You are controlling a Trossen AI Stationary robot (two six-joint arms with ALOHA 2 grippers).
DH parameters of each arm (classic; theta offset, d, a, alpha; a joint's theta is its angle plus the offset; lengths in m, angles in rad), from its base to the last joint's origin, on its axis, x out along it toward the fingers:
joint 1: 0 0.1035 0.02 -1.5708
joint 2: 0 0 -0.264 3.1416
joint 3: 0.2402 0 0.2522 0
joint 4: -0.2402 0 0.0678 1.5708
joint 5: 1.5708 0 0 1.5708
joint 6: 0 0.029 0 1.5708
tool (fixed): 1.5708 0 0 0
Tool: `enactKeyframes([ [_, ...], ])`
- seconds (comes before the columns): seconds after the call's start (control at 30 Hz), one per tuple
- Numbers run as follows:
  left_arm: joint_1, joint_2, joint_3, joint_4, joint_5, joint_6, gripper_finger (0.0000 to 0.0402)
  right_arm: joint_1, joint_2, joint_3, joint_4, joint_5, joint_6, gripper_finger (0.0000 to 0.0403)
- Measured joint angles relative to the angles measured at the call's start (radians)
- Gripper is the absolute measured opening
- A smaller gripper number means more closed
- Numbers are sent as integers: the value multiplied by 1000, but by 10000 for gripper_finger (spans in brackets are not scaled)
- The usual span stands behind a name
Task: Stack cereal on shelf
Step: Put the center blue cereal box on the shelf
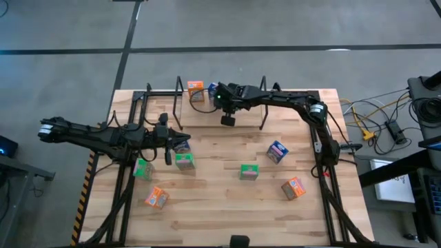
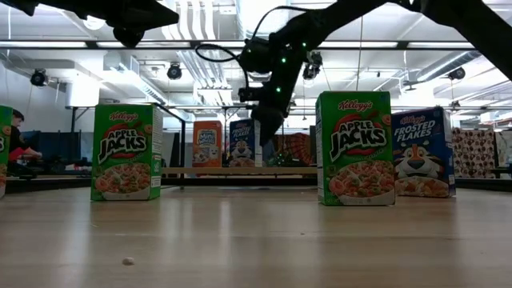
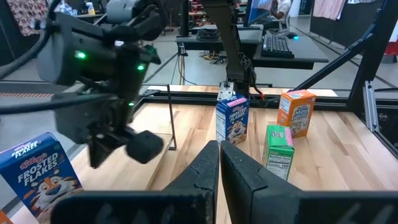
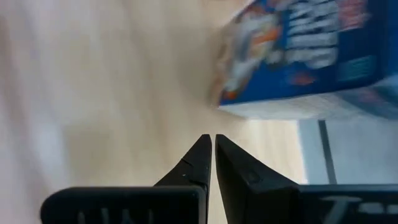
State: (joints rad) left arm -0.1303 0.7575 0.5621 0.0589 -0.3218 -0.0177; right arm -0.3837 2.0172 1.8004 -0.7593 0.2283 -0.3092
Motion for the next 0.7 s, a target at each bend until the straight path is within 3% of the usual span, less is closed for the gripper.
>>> enactKeyframes([
  [0.13,0,0,0,0,0,0,0,34,-30,-1,2,-5,-17,13],
  [0.47,0,0,0,0,0,4,0,48,-40,-8,277,-15,-103,13],
  [0.7,0,0,0,0,0,4,0,7,-39,-21,285,71,-130,13],
])
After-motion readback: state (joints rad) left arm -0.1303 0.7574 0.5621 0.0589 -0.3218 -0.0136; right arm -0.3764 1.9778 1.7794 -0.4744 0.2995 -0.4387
